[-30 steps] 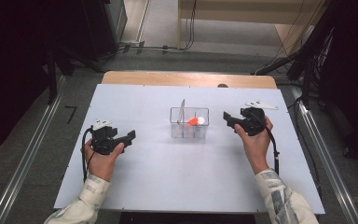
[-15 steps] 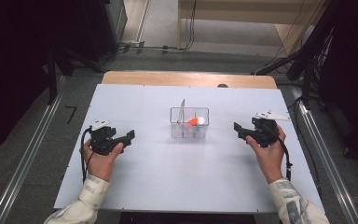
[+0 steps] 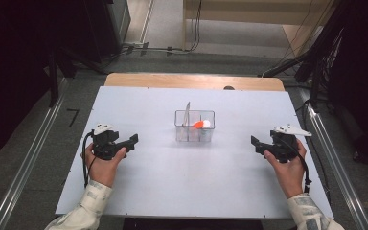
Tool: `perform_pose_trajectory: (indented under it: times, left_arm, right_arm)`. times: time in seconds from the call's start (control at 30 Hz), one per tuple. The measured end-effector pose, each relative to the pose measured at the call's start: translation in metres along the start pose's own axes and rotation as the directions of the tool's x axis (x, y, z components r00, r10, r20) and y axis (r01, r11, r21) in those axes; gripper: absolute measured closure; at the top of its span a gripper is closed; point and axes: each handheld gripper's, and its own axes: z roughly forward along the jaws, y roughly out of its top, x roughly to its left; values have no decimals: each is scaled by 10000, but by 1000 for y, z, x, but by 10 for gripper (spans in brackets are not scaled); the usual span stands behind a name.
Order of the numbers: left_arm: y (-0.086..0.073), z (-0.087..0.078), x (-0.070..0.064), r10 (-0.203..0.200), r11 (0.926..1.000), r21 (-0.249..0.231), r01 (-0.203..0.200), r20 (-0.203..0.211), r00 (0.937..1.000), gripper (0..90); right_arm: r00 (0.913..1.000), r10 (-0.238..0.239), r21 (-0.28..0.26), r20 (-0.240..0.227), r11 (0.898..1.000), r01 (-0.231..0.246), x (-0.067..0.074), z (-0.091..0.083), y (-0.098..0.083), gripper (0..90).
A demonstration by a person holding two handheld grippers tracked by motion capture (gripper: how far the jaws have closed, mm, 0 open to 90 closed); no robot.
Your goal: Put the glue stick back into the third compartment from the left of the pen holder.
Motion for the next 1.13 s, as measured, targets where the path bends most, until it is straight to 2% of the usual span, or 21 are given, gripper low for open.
perform_pose_trajectory:
  times: [0.2,0.33,0.43,0.53,0.67,0.83,1.13]
  left_arm:
    - [-4,-9,7,-51,9999,-127,50,-61,10000,208]
    - [-7,-14,6,252,9995,-204,-257,-254,9994,208]
    - [-9,-17,1,619,9976,-272,-631,-420,9972,208]
    - [-12,-21,-2,782,9964,-296,-792,-345,9963,208]
    - [-16,-23,-5,861,9960,-214,-867,-277,9959,208]
    - [-22,-29,-5,1017,9946,-192,-1023,-292,9944,207]
    - [-30,-36,1,1065,9943,-62,-1068,-460,9933,191]
  right_arm:
    - [9999,128,112,85,9999,-129,-8,-9,-9,185]
    - [9994,291,95,196,9995,-293,-14,-17,-15,185]
    - [9990,387,151,218,9991,-390,-18,-21,-20,185]
    - [9988,440,194,198,9988,-444,-20,-25,-23,183]
    - [9988,425,166,263,9989,-429,-22,-30,-27,181]
    - [9977,269,198,617,9994,-282,-27,-35,-31,180]
    - [9954,452,333,839,9983,-482,-38,-41,-40,173]
